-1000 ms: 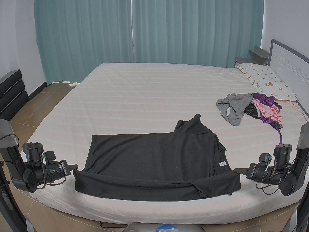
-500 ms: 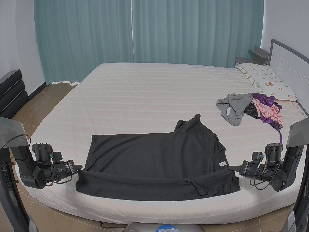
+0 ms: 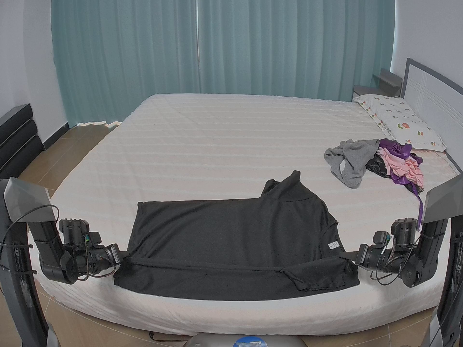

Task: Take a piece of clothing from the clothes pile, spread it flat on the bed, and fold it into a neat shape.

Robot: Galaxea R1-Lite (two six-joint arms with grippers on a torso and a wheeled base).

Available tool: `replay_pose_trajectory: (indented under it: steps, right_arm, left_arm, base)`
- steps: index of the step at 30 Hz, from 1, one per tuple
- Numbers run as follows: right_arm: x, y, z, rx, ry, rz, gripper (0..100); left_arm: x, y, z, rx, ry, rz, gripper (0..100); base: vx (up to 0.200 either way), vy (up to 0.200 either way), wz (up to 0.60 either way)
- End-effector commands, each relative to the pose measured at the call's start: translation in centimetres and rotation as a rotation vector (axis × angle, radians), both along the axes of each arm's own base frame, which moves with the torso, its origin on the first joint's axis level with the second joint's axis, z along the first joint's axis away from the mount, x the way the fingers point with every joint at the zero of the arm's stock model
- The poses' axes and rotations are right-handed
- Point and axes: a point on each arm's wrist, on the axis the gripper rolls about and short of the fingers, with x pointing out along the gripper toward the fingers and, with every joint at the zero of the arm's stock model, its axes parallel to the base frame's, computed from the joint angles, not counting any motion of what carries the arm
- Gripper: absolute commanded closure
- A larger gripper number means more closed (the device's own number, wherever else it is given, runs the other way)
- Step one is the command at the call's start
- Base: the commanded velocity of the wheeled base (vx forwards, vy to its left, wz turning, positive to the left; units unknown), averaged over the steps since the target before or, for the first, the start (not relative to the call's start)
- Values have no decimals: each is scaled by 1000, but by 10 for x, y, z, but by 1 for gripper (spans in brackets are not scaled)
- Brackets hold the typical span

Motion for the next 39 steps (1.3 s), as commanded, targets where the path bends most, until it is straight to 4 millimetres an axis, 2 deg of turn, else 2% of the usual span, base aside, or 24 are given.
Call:
replay_pose_trajectory:
  steps: [1, 6, 7, 8, 12, 18, 19, 20, 24, 30, 36, 39]
  right_arm:
    - [0, 0, -4, 0, 11, 0, 100]
    - [0, 1, -7, 0, 20, 3, 100]
    - [0, 1, -7, 0, 20, 3, 0]
    - [0, 1, -8, 0, 25, 5, 0]
    - [0, 1, -4, 3, 13, 6, 0]
    - [-5, -1, 12, 10, -39, -8, 0]
    - [-7, -3, 21, 20, -63, -20, 0]
    - [-7, -3, 22, 24, -66, -22, 0]
    - [-9, -5, 36, 66, -81, -57, 0]
    - [-9, -7, 36, 74, -77, -70, 0]
    - [-10, -8, 36, 72, -75, -72, 0]
    - [-10, -8, 36, 72, -75, -72, 0]
  left_arm:
    - [0, -1, -6, -15, 20, 7, 100]
    - [2, -2, -6, -20, 17, 10, 100]
    - [2, -2, -6, -20, 17, 10, 100]
    - [1, -2, -6, -21, 19, 10, 0]
    - [1, -3, -5, -23, 19, 9, 0]
    - [-3, -1, -5, -26, 29, 18, 0]
    - [-6, 1, 2, -27, 15, 28, 0]
    - [-7, 2, 4, -29, 14, 32, 0]
    - [-10, 9, 28, -94, -28, 103, 0]
    - [-12, 11, 36, -160, -24, 158, 0]
    - [-13, 10, 34, -157, -17, 164, 0]
    - [-13, 10, 35, -156, -17, 165, 0]
  base:
    - [0, 0, 0]
    - [0, 0, 0]
    - [0, 0, 0]
    - [0, 0, 0]
    - [0, 0, 0]
    - [0, 0, 0]
    - [0, 0, 0]
    - [0, 0, 0]
    - [0, 0, 0]
    - [0, 0, 0]
    - [200, 0, 0]
    - [0, 0, 0]
